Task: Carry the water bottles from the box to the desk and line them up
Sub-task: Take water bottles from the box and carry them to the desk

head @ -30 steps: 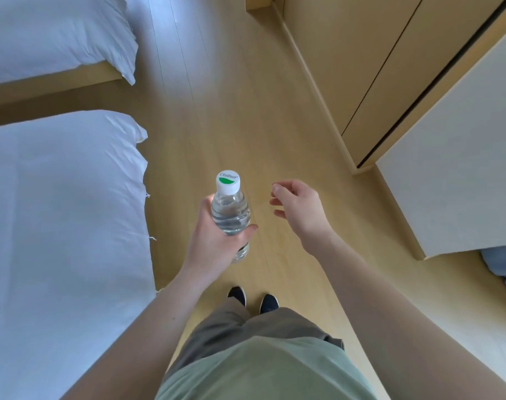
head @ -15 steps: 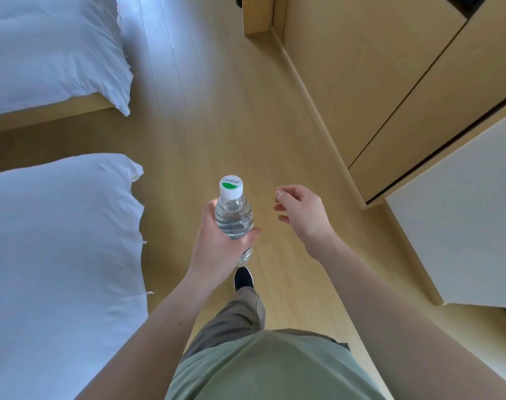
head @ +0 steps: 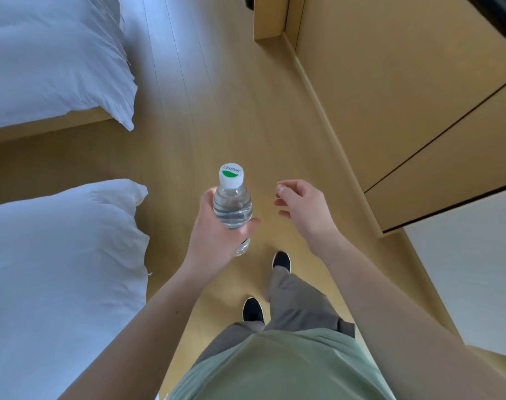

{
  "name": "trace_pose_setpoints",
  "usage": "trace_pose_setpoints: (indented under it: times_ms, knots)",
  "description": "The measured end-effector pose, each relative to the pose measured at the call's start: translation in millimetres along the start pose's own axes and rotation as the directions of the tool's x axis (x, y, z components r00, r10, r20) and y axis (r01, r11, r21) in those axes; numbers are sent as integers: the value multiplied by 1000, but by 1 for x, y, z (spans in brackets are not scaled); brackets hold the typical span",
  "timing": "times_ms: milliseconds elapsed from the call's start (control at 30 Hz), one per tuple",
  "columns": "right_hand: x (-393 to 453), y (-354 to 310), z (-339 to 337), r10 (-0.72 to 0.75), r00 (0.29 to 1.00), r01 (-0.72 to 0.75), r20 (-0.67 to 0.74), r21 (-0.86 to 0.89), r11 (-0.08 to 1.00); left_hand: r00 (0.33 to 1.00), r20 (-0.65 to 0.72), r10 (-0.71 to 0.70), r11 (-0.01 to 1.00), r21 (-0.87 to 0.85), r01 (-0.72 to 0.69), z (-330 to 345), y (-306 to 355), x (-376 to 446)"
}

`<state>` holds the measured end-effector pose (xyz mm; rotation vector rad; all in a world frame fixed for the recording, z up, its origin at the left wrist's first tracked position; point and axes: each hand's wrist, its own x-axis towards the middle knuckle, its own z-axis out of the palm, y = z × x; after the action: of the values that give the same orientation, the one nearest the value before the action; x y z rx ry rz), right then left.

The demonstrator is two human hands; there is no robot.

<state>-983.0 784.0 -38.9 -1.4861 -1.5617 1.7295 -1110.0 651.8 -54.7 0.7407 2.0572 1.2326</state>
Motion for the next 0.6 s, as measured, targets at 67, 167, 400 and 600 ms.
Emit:
trace_pose_setpoints:
  times_ms: [67,167,400,600]
  knots:
    - [21,-8,3,5,1000,-5,5,-7,1000,1000,-8,-7,1000,-17,7,1,3,24]
    - [56,-20,5,22,1000,-22,18,-11,1000,1000,-8,-15,1000,-25,15,3,10,60]
    - [159,-66,10,9,998,-9,55,3,1000,1000,-11,-24,1000,10,24,15,40,165]
    - [240,-107,11,-8,993,9,118,-10,1000,999,-43,-33,999,-5,33,24,67,251]
